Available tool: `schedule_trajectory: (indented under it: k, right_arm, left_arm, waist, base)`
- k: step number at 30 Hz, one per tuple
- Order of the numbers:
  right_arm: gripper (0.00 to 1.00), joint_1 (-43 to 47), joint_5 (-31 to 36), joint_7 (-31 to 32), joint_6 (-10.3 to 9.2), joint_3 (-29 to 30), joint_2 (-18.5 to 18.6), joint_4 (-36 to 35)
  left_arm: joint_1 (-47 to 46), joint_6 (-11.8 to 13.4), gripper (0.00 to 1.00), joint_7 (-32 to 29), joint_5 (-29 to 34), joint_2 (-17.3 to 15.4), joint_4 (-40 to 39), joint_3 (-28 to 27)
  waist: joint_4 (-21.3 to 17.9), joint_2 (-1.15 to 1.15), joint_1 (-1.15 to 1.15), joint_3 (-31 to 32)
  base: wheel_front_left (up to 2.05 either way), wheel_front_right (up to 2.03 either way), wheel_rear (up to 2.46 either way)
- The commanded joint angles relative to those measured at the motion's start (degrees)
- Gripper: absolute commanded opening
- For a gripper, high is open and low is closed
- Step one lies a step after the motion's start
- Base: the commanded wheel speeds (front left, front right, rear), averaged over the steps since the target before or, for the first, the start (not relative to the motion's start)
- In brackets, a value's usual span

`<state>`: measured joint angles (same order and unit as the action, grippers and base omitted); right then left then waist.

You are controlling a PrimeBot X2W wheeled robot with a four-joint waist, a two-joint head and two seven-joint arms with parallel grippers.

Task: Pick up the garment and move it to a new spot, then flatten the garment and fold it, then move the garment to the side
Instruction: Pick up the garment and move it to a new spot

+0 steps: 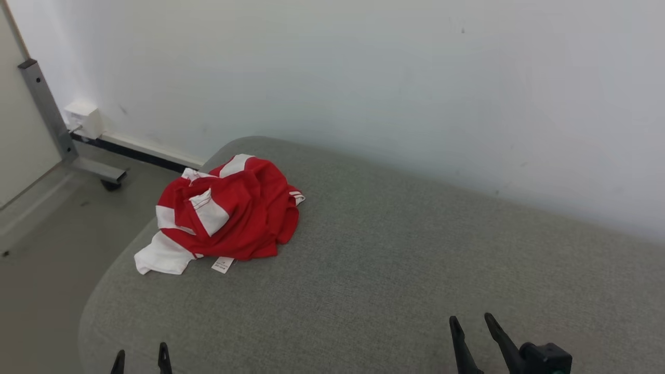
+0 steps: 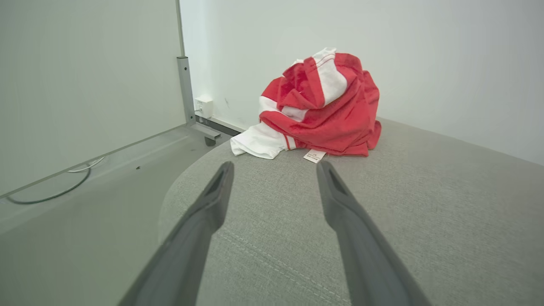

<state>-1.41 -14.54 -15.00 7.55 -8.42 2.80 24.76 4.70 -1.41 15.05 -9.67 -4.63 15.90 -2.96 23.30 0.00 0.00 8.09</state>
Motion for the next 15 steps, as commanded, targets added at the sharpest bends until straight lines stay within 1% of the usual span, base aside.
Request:
schedule_trajectory:
  k: [1, 8, 15]
  right_arm:
    - [1.00, -1.2, 0.2, -0.3, -0.12, -0.6, 0.2, 0.3]
    - [1.00, -4.4, 0.3, -0.2, -0.12, -3.3, 0.2, 1.9]
    - [1.00, -5.6, -0.1, -0.2, -0.12, -4.2, 0.2, 3.0]
  left_arm:
    - [0.8, 0.4, 1.00, 0.2, -0.2, 0.3, -0.7, -0.7]
    - [2.1, 1.1, 1.00, 0.2, -0.8, 1.0, -2.7, -3.2]
    - [2.3, 1.2, 1.00, 0.2, -1.5, 1.5, -3.2, -4.3]
  waist:
    - [2.7, 0.00, 0.00, -2.7]
    - [3.9, 0.00, 0.00, -4.2]
    - [4.2, 0.00, 0.00, -4.6]
  base:
    - [0.00, 0.00, 0.00]
    - [0.00, 0.00, 0.00]
    - [0.00, 0.00, 0.00]
